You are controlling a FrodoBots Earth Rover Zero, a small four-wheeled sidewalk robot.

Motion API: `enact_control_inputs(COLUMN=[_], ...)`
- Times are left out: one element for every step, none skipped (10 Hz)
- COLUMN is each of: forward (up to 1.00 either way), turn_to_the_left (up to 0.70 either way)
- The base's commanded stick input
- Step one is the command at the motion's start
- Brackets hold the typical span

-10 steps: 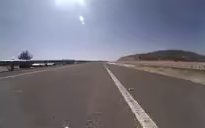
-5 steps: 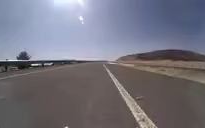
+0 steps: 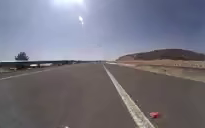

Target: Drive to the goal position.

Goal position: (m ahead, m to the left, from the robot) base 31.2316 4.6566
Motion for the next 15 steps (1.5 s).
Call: enact_control_inputs(forward=[1.00, 1.00, 1.00, 1.00, 1.00, 1.00, 1.00, 1.00, 1.00, 1.00, 1.00, 1.00, 1.00, 1.00, 1.00], turn_to_the_left=[0.00, 0.00, 0.00, 0.00, 0.00, 0.00, 0.00, 0.00, 0.00, 0.00, 0.00, 0.00, 0.00, 0.00, 0.00])
